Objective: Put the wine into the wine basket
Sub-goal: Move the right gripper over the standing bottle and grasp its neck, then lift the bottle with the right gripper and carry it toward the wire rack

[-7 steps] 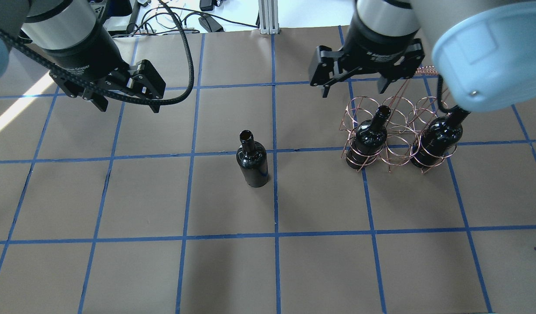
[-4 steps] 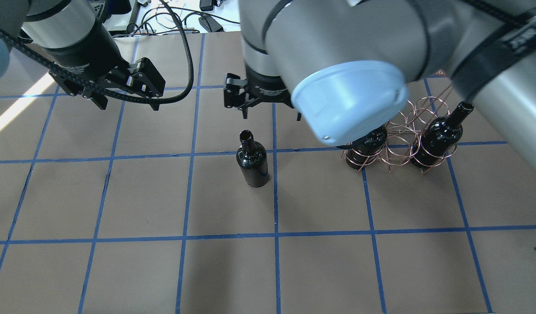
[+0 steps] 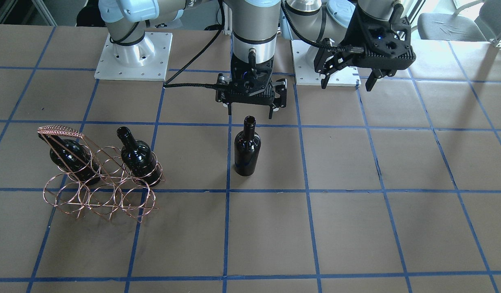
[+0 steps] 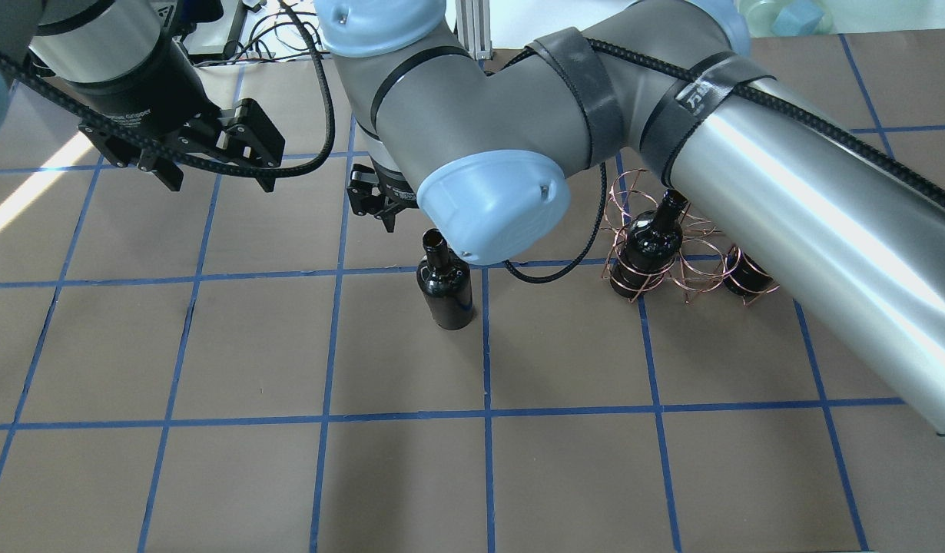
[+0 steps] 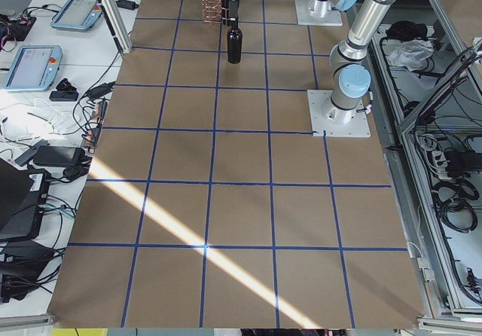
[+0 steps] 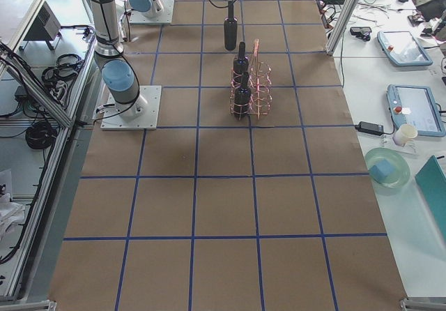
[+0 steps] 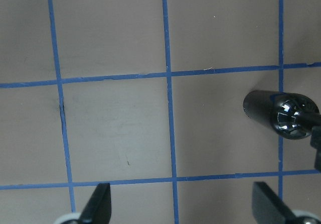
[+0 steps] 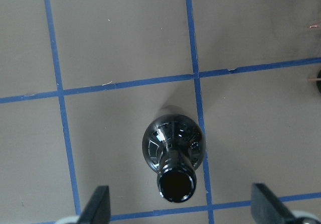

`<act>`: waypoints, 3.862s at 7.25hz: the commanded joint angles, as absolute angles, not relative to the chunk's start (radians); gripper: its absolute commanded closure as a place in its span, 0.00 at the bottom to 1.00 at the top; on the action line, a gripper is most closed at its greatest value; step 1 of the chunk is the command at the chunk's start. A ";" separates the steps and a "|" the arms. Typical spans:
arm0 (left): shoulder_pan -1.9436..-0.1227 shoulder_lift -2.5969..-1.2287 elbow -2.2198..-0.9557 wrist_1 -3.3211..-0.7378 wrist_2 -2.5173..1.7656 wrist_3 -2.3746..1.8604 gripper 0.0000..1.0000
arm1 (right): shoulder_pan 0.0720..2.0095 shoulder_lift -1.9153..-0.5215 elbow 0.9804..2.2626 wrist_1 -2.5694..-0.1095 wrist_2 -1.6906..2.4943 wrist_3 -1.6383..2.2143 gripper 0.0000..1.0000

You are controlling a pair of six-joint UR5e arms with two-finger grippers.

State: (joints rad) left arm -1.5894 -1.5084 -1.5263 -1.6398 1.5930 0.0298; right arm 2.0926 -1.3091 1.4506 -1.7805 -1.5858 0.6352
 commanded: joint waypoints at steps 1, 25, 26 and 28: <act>-1.588 -1.508 -1.526 -1.640 1.594 0.032 0.00 | 2.088 -1.307 1.506 -1.834 -1.589 0.627 0.00; -1.585 -1.502 -1.523 -1.643 1.595 0.028 0.00 | 1.871 -1.590 1.542 -1.441 -1.591 0.310 1.00; -1.585 -1.502 -1.523 -1.643 1.595 0.028 0.00 | 1.791 -1.648 1.542 -1.339 -1.591 0.199 1.00; -1.583 -1.503 -1.523 -1.641 1.595 0.028 0.00 | 1.569 -1.678 1.548 -1.315 -1.589 -0.106 1.00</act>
State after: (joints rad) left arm -1.5842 -1.5032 -1.5232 -1.6421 1.5943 0.0270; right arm 1.7097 -1.6577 1.5450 -1.3377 -1.5908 0.0722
